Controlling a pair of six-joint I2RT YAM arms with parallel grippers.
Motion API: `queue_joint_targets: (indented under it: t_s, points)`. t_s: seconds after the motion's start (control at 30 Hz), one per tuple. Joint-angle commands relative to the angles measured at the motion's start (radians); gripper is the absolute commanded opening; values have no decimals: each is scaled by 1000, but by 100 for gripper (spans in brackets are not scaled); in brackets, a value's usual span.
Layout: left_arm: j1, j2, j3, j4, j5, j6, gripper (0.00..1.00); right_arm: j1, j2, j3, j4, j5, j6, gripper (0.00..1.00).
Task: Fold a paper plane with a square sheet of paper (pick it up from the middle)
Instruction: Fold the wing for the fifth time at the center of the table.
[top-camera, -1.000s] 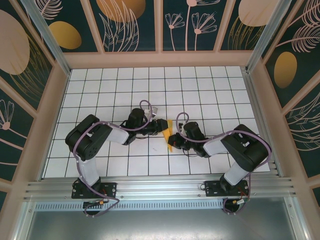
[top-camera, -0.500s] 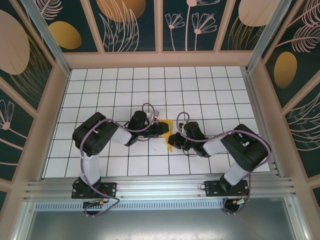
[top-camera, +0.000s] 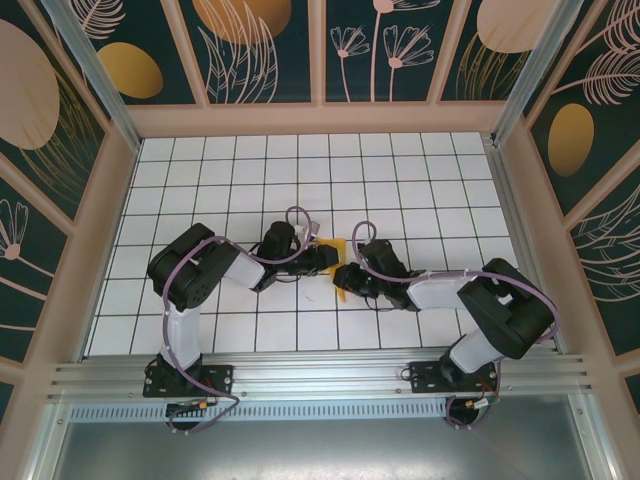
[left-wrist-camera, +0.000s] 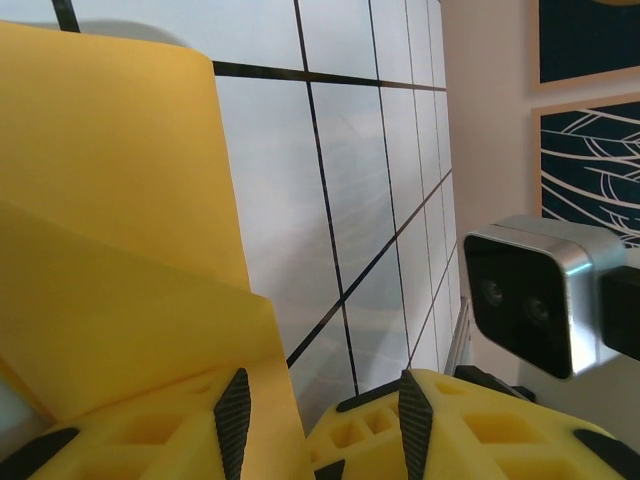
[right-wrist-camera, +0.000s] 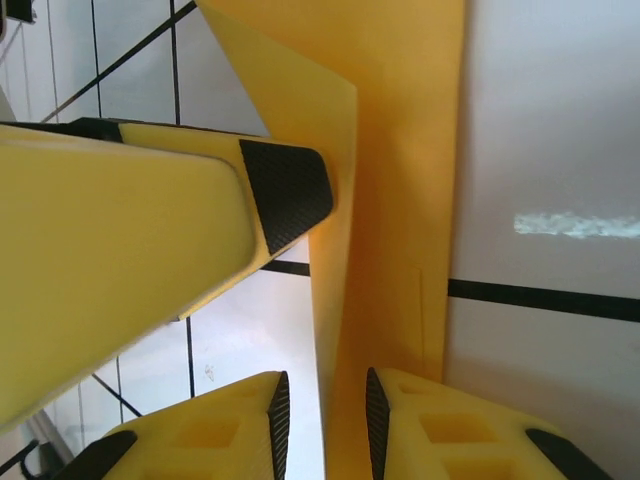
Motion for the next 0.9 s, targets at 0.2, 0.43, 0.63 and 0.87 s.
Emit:
queue_joint_targets:
  t_s: [0.2, 0.43, 0.63, 0.87]
  points:
    - [-3, 26, 18, -48, -32, 50, 45, 18, -10, 40, -113, 86, -36, 14]
    - [-3, 29, 25, -70, -29, 61, 45, 0, 12, -17, -28, 31, 25, 4]
    - [-3, 32, 31, -87, -28, 67, 45, -7, 18, -48, -15, 37, 57, 5]
    - [-3, 32, 44, -118, -28, 81, 44, -5, -45, -25, -95, 73, 29, 11]
